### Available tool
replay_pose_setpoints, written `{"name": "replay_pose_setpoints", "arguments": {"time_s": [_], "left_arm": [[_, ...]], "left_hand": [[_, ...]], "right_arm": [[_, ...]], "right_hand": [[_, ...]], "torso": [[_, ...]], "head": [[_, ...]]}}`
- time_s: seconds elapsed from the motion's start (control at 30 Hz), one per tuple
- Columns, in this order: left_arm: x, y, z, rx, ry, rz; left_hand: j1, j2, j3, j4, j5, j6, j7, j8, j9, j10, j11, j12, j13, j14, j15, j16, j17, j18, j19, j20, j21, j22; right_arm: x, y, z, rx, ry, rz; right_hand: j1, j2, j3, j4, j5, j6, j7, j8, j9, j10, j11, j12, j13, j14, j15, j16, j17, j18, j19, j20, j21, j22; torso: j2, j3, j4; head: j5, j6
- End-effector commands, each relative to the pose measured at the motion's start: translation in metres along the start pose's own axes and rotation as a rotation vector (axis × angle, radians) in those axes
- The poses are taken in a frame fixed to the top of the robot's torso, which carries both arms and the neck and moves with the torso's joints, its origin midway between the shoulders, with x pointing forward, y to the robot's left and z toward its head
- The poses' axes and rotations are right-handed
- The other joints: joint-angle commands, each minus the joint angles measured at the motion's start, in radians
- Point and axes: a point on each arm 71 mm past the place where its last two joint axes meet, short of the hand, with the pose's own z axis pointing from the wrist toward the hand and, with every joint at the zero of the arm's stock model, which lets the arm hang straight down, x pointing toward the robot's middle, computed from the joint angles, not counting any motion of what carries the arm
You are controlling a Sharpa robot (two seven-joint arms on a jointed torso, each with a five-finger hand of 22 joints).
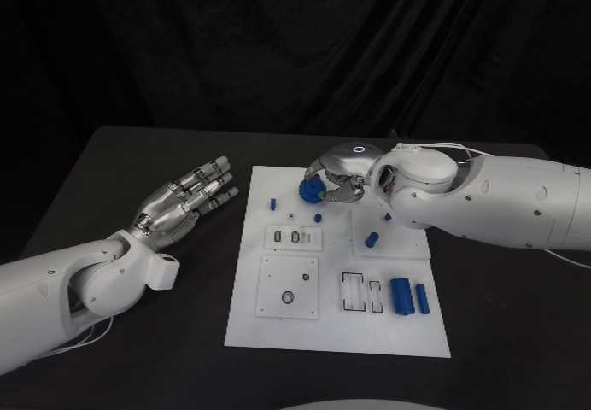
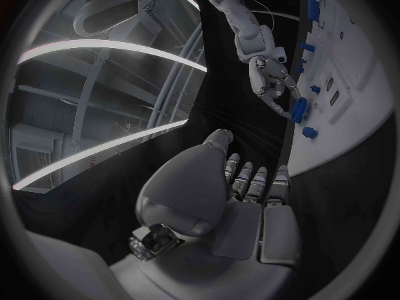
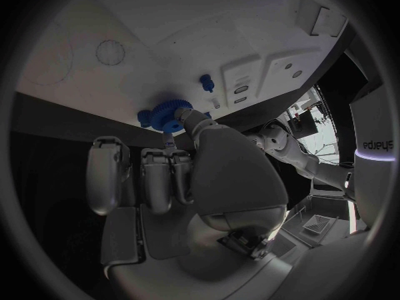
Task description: Assemble the parts on the task board
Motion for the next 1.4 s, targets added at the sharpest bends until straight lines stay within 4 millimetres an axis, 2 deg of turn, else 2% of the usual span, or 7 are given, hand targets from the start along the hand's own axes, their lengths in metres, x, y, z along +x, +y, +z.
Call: {"name": "replay_pose_setpoints", "arguments": {"time_s": [0.03,0.13,0.43,0.6,0.73,0.9,1.4], "left_arm": [[0.002,-0.004,0.001,0.065,0.013,-0.014],[0.002,-0.004,0.001,0.065,0.013,-0.014],[0.002,-0.004,0.001,0.062,0.016,-0.016],[0.001,-0.003,0.001,0.061,0.016,-0.017],[0.001,-0.004,0.0,0.061,0.014,-0.016],[-0.001,-0.004,-0.001,0.059,0.008,-0.012],[-0.001,-0.004,-0.001,0.058,0.01,-0.013]], "left_hand": [[-0.012,0.001,0.008,-0.002,-0.004,0.0,0.005,0.004,0.001,-0.002,0.002,0.001,0.0,0.0,0.008,-0.001,-0.001,0.017,0.002,0.009,0.002,0.001],[-0.012,0.001,0.008,-0.002,-0.004,0.0,0.005,0.004,0.001,-0.002,0.002,0.001,0.0,0.0,0.008,-0.001,-0.001,0.017,0.002,0.009,0.002,0.001],[-0.012,0.001,0.009,-0.002,-0.004,0.001,0.005,0.004,0.001,-0.002,0.003,0.001,0.0,-0.001,0.009,-0.001,-0.001,0.017,0.001,0.009,0.002,0.001],[-0.012,0.001,0.009,-0.002,-0.004,0.001,0.005,0.004,0.001,-0.002,0.003,0.001,0.0,-0.001,0.009,-0.001,-0.001,0.017,0.001,0.009,0.002,0.001],[-0.013,0.002,0.01,-0.003,-0.004,0.002,0.007,0.004,0.001,-0.002,0.003,0.001,0.0,-0.001,0.009,-0.001,-0.001,0.017,0.001,0.01,0.002,0.001],[-0.013,0.002,0.01,-0.003,-0.004,0.003,0.008,0.005,0.001,-0.002,0.003,0.002,0.001,0.0,0.009,-0.001,-0.001,0.017,0.002,0.01,0.003,0.001],[-0.015,0.001,0.012,-0.003,-0.004,0.005,0.012,0.005,0.002,-0.001,0.002,0.004,0.001,0.0,0.009,-0.001,0.0,0.017,0.002,0.01,0.003,0.001]], "right_arm": [[0.002,0.0,0.001,0.001,0.011,-0.007],[0.001,0.0,0.001,0.002,0.005,-0.007],[0.0,-0.001,0.001,0.0,-0.01,-0.005],[-0.001,-0.003,-0.001,0.0,-0.032,-0.001],[-0.004,-0.008,-0.008,0.006,-0.072,0.008],[-0.006,-0.016,-0.018,0.015,-0.079,0.011],[0.007,-0.023,-0.024,0.023,0.018,0.007]], "right_hand": [[0.002,-0.004,0.007,0.002,0.004,-0.01,0.001,-0.007,-0.007,0.104,-0.001,0.003,0.263,0.104,0.003,0.003,0.263,0.014,-0.007,-0.002,-0.008,0.146],[0.002,0.0,0.013,0.0,0.007,-0.082,-0.002,-0.033,-0.053,0.104,-0.003,0.003,0.263,0.104,0.001,0.003,0.263,0.015,-0.009,-0.004,-0.013,0.145],[-0.004,0.005,0.014,0.003,-0.003,-0.188,-0.008,-0.05,-0.117,0.104,-0.008,0.003,0.263,0.104,-0.003,0.003,0.263,0.009,0.006,-0.007,0.007,0.16],[-0.007,0.006,0.013,0.004,-0.016,-0.197,-0.01,-0.049,-0.126,0.104,-0.01,0.003,0.263,0.104,-0.004,0.003,0.263,0.01,0.004,-0.009,0.003,0.159],[-0.016,0.011,0.007,0.013,-0.048,-0.144,-0.01,-0.037,-0.121,0.104,-0.01,0.003,0.263,0.104,-0.006,0.003,0.263,0.01,0.005,-0.01,0.003,0.161],[-0.028,0.018,-0.001,0.027,-0.07,0.005,-0.005,-0.006,-0.088,0.104,-0.006,0.003,0.263,0.104,-0.003,0.003,0.263,0.007,0.013,-0.008,0.013,0.169],[-0.028,0.02,-0.002,0.029,-0.07,0.02,-0.005,-0.003,-0.09,0.104,-0.006,0.003,0.263,0.104,-0.002,0.003,0.263,0.008,0.011,-0.008,0.009,0.168]], "torso": [[0.0,-0.0003,-0.0003],[0.0,-0.0006,0.0],[0.0,0.0,0.0009],[0.0,-0.0005,0.0008],[0.0,-0.0007,-0.0002],[0.0,-0.0008,-0.0007],[-0.001,0.0004,-0.0058]], "head": [[0.002,0.001],[0.001,0.002],[0.0,0.001],[0.001,0.002],[0.003,0.004],[0.001,0.006],[0.005,0.003]]}}
